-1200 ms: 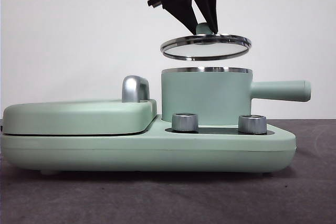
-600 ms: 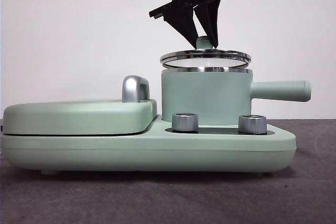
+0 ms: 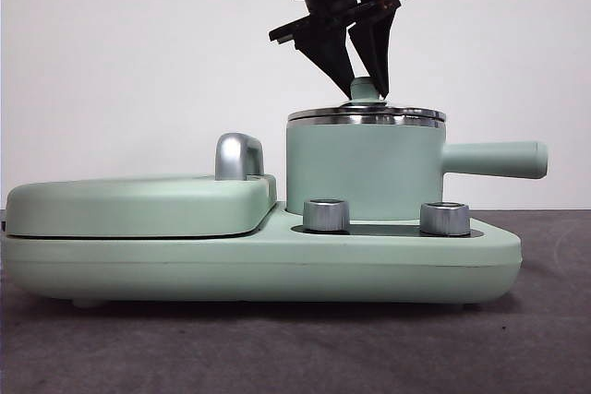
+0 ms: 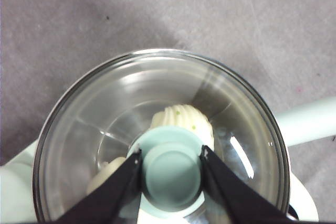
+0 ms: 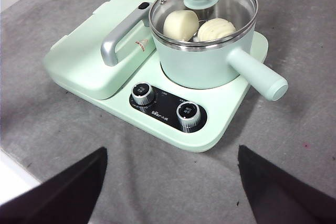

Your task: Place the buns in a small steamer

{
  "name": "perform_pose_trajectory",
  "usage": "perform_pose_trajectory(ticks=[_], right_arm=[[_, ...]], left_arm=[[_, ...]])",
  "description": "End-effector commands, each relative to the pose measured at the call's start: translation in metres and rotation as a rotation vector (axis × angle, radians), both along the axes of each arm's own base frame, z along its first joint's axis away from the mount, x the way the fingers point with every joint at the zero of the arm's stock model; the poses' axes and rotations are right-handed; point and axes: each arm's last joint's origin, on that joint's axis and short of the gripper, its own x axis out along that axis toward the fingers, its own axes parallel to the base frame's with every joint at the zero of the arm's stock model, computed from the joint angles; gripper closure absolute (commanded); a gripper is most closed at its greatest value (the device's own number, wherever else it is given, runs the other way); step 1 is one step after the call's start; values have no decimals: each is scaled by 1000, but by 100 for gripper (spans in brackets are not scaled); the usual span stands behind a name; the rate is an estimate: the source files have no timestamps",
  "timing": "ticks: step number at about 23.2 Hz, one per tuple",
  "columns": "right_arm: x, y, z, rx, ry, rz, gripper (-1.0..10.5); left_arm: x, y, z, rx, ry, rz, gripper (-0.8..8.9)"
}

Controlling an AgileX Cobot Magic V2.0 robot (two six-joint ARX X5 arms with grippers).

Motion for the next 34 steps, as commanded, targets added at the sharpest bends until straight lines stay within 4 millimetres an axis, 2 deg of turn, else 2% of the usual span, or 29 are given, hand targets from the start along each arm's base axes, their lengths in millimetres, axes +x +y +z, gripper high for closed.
perform_pose_trajectory(ticks=[1, 6, 7, 9, 10, 11, 15, 19, 23, 26, 29, 34], right_arm=[[0, 0, 3, 13, -10, 2, 551], [0, 0, 3, 13, -10, 1, 551], [0, 0, 3, 13, -10, 1, 551], [0, 0, 3, 13, -9, 1, 551], [0, 0, 3, 12, -10, 1, 551], [0, 0, 3, 13, -10, 1, 551], [0, 0, 3, 13, -10, 1, 551], [0, 0, 3, 15, -9, 4, 551], [0, 1, 4, 27, -21, 12, 551], [0, 1, 5, 30, -25, 12, 551], [0, 2, 5, 41, -24, 32, 551], [0, 4, 8, 79, -28, 91, 551]], left_arm=[[2, -12, -11, -7, 18, -12, 798], [-1, -11, -13, 16, 52, -4, 774], [-1, -11, -12, 12, 48, -4, 704], [-1, -9, -8, -4, 45, 13, 399], [-2, -8, -4, -12, 38, 14, 310], [-4, -5, 5, -26, 23, 15, 283], [-25, 16, 57, -97, -27, 36, 283], [-62, 51, 105, -127, -57, 34, 284], [-100, 87, 143, -154, -82, 34, 287], [-128, 112, 162, -155, -85, 27, 327], [-153, 134, 176, -189, -119, 20, 327], [-189, 164, 179, -200, -123, 5, 327]])
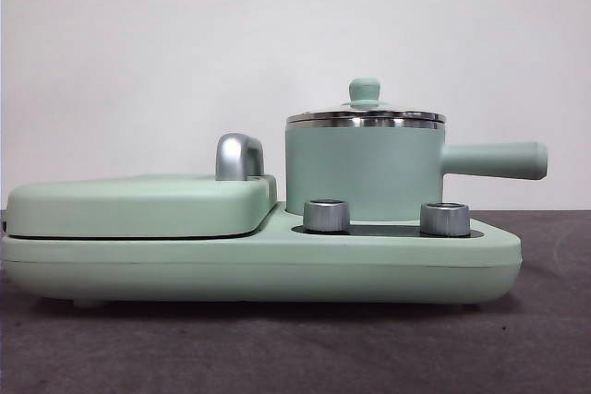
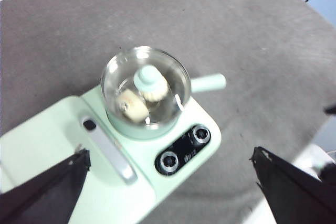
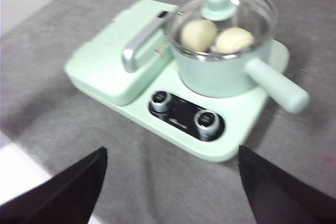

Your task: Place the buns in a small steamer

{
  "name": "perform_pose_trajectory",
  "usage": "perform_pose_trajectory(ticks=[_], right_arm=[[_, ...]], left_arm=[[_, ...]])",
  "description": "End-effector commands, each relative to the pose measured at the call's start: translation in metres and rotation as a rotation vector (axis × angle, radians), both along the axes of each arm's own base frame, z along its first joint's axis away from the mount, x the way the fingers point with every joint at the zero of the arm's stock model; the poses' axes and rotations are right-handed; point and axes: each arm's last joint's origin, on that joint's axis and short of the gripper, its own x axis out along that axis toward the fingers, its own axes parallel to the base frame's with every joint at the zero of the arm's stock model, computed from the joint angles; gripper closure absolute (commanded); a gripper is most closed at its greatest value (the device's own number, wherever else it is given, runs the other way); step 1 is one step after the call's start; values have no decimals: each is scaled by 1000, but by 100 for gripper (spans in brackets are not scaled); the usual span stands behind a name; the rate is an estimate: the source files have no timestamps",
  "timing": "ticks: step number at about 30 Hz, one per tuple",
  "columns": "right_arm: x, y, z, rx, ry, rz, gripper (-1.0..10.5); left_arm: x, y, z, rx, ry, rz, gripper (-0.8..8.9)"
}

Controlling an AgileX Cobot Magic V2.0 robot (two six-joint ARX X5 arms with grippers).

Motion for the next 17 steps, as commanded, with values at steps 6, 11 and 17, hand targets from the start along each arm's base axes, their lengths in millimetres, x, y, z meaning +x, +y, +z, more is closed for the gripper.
perform_pose_trajectory(ticks=[6, 11, 17], right_arm=[[1, 2, 6, 50, -34, 38, 551], [0, 3, 7, 55, -32, 50, 551], [0, 3, 7, 55, -32, 50, 551]], left_arm=[[-52, 47, -41, 71, 119, 14, 386], [-83, 82, -82, -24, 77, 132, 411], [-116, 119, -129, -169, -34, 256, 412]])
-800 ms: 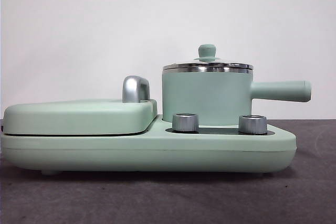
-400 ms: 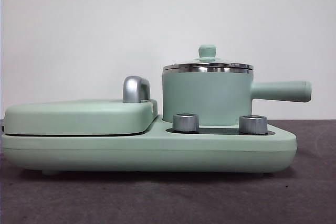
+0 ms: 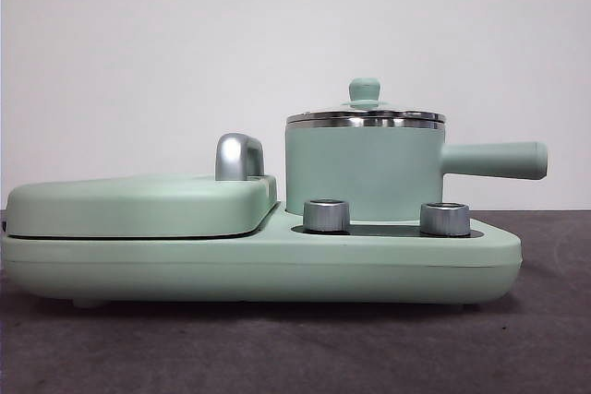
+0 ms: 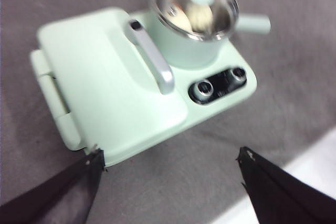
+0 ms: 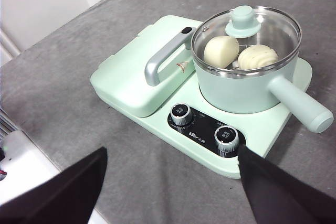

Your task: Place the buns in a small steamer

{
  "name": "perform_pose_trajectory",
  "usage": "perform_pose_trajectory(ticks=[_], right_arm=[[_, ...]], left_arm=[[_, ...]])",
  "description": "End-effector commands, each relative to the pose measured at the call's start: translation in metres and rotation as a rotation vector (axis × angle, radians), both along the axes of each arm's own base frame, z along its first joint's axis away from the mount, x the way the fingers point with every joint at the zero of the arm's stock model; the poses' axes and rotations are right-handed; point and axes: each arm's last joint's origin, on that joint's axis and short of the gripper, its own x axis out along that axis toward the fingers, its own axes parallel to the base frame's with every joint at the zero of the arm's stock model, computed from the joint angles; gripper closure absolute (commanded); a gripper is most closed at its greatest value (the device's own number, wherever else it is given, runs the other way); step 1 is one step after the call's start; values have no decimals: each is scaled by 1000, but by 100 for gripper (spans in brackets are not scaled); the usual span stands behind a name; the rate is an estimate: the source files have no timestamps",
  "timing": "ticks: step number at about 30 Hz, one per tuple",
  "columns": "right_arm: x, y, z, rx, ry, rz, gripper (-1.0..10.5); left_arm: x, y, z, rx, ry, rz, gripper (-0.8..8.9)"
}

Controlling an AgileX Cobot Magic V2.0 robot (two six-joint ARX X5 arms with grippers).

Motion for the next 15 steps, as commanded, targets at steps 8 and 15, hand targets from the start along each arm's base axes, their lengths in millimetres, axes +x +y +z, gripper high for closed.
perform_pose_trajectory(ticks=[8, 15], right_arm=[[0, 1, 3, 17, -13, 4, 551], [0, 1, 3, 3, -26, 13, 936]], left_arm=[[-32, 35, -47, -112, -82, 77, 412], [-33, 35, -47, -109, -95, 73, 791]])
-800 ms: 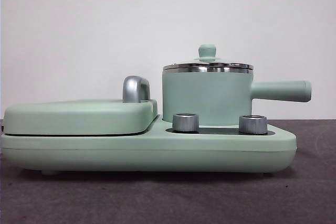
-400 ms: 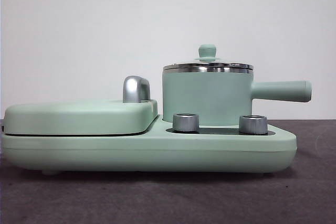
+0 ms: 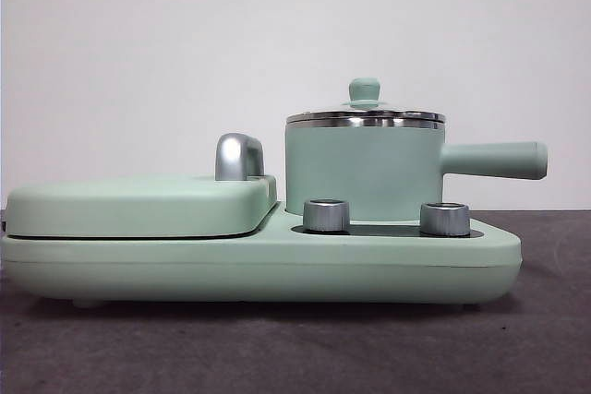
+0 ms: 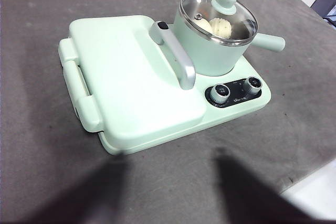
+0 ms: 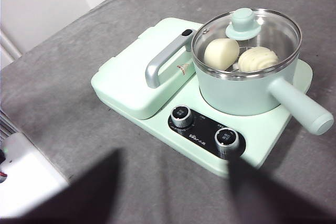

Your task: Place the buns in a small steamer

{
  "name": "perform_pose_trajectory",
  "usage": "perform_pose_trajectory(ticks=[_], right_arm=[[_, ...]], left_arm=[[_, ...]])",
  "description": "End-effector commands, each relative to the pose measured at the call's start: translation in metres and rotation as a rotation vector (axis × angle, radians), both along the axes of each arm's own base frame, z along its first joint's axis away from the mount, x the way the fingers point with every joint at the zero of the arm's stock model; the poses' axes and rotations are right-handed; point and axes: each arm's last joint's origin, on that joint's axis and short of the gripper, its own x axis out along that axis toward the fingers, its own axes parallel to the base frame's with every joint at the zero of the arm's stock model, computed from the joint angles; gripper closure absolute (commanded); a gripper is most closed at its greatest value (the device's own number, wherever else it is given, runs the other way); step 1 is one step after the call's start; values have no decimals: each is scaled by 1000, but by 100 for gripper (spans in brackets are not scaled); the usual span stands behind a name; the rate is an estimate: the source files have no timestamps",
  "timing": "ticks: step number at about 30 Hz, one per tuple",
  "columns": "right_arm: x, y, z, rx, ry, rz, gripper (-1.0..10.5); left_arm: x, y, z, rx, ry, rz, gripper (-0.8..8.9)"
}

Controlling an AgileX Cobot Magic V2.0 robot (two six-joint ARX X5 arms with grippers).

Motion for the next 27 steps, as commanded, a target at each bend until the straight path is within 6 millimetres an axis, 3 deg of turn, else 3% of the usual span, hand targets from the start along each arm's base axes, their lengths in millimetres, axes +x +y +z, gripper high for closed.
perform_pose_trajectory(ticks=[1, 19, 23, 27], right_arm=[[0, 0, 3, -2, -21, 12, 924], [0, 0, 3, -2, -21, 13, 931], [0, 0, 3, -1, -22, 13, 931], [0, 0, 3, -1, -22, 13, 931]], left_arm=[[1, -1, 4, -10, -18, -6, 807], [2, -1, 0, -19, -23, 20, 806], [11, -4, -15, -18, -23, 136, 806], [23, -2, -44, -41, -91, 306, 806]])
